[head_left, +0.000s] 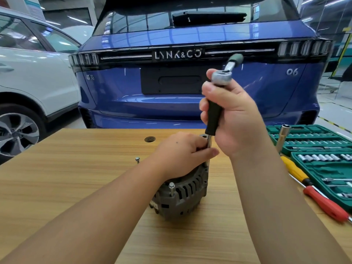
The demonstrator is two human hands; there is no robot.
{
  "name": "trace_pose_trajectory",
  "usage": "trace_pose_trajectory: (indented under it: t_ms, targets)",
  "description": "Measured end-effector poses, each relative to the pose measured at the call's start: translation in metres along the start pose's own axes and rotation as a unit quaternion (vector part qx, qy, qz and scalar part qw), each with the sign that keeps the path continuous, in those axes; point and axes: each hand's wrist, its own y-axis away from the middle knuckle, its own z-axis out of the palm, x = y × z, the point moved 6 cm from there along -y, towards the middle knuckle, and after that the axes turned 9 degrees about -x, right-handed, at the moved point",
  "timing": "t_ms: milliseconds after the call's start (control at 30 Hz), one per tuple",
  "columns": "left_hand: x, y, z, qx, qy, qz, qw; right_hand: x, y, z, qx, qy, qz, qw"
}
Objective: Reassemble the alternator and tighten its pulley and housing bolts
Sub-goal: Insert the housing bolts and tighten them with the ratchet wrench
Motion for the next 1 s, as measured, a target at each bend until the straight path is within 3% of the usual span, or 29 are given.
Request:
trace_pose_trajectory:
  t_ms: [267,533,700,900,1000]
  targets:
    - [-0.002,0.000,0.000,0.004,0.000,-0.019,1.000,0.002,0.001,0.011,-0.045,0.117,-0.126,0.984]
    - [-0.007,-0.001,0.000,0.019,0.017,-0.022,0.999,0.006,0.000,0.012,-0.158,-0.025,-0.060,0.985]
    - [-0.005,-0.001,0.000,0.022,-0.002,-0.022,1.000,0.007,-0.011,0.015,-0.063,-0.003,0.005,0.998]
    - [0.006,0.003,0.000,-0.004,-0.007,0.002,1.000,-0.006,0.005,0.002,0.113,0.130,-0.059,0.983]
    - [0.004,0.001,0.001,-0.011,-0.006,-0.003,1.000,-0.006,0.003,-0.002,0.077,0.063,-0.013,0.995]
